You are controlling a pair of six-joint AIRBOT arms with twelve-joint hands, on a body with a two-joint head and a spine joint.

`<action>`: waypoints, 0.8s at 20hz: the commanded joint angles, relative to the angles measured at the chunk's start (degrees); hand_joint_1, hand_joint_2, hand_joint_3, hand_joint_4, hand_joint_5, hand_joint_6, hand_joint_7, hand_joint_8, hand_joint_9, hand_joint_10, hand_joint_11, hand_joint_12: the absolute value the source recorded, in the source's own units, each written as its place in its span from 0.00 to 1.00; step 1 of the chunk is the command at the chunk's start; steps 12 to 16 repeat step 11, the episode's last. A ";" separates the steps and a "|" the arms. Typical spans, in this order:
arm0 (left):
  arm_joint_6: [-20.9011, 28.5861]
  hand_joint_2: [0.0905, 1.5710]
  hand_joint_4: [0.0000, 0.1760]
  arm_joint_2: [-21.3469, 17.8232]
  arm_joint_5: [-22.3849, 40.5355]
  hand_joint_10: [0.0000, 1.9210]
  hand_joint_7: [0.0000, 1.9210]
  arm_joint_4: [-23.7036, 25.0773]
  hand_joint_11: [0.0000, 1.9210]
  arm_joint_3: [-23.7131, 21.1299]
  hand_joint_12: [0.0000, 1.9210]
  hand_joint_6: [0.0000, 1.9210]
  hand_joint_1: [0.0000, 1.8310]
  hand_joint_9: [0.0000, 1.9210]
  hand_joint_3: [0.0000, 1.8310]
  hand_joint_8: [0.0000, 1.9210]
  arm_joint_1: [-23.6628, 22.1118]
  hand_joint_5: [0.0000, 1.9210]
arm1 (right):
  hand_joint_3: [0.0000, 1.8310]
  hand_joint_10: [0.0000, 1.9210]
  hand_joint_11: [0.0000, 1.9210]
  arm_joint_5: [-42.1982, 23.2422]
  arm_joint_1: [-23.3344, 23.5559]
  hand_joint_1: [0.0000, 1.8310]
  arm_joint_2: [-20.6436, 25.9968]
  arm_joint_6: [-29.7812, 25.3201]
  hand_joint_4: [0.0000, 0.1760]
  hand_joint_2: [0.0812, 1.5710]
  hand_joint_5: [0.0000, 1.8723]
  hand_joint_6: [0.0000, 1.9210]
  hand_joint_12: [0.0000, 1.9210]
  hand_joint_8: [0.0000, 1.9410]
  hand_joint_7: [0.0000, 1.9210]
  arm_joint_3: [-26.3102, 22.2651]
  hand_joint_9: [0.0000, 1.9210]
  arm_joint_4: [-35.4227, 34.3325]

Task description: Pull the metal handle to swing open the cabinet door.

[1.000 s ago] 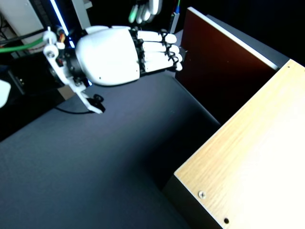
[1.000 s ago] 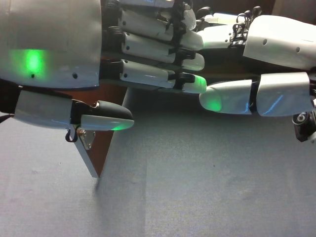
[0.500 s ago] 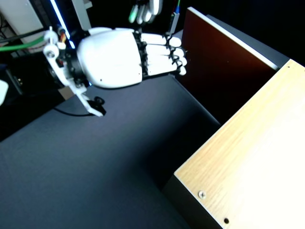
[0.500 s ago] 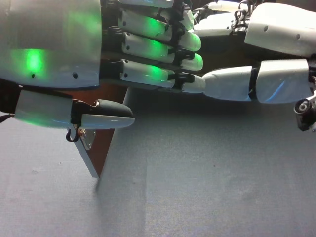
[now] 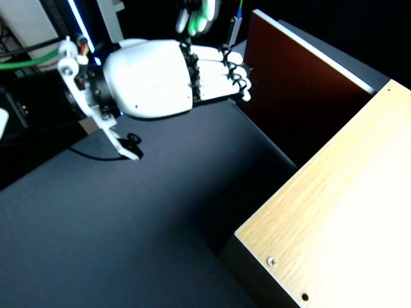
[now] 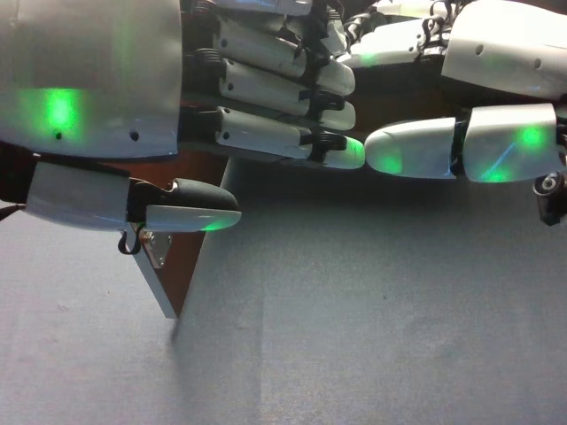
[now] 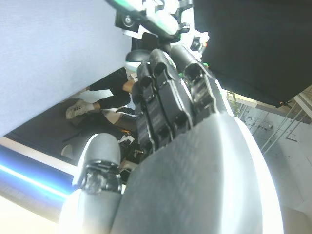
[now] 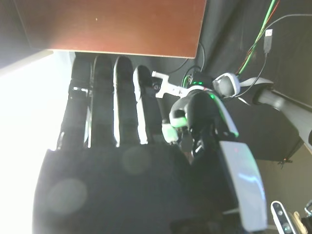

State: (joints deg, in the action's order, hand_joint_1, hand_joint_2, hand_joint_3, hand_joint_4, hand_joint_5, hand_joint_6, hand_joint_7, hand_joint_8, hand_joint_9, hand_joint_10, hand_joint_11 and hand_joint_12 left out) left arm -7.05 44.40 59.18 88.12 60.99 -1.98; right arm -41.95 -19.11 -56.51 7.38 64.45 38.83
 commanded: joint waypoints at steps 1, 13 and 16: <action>-0.34 1.00 0.00 -0.46 1.19 0.00 0.25 -5.47 0.02 0.02 0.47 0.00 0.00 0.24 0.06 0.00 -0.55 0.22 | 0.01 0.00 0.00 -5.47 0.85 0.00 0.40 -0.40 0.00 1.00 0.17 0.00 0.45 0.00 0.19 0.38 0.18 -2.69; -0.34 1.00 0.00 -0.46 1.19 0.00 0.26 -5.47 0.03 0.02 0.47 0.00 0.00 0.24 0.07 0.00 -0.55 0.23 | 0.01 0.00 0.00 -5.34 0.85 0.00 0.40 -0.39 0.00 1.00 0.17 0.00 0.43 0.00 0.19 1.59 0.18 -1.90; -0.34 1.00 0.00 -0.46 1.19 0.00 0.26 -5.47 0.03 0.02 0.47 0.00 0.00 0.24 0.07 0.00 -0.55 0.23 | 0.01 0.00 0.00 -5.34 0.85 0.00 0.40 -0.39 0.00 1.00 0.17 0.00 0.43 0.00 0.19 1.59 0.18 -1.90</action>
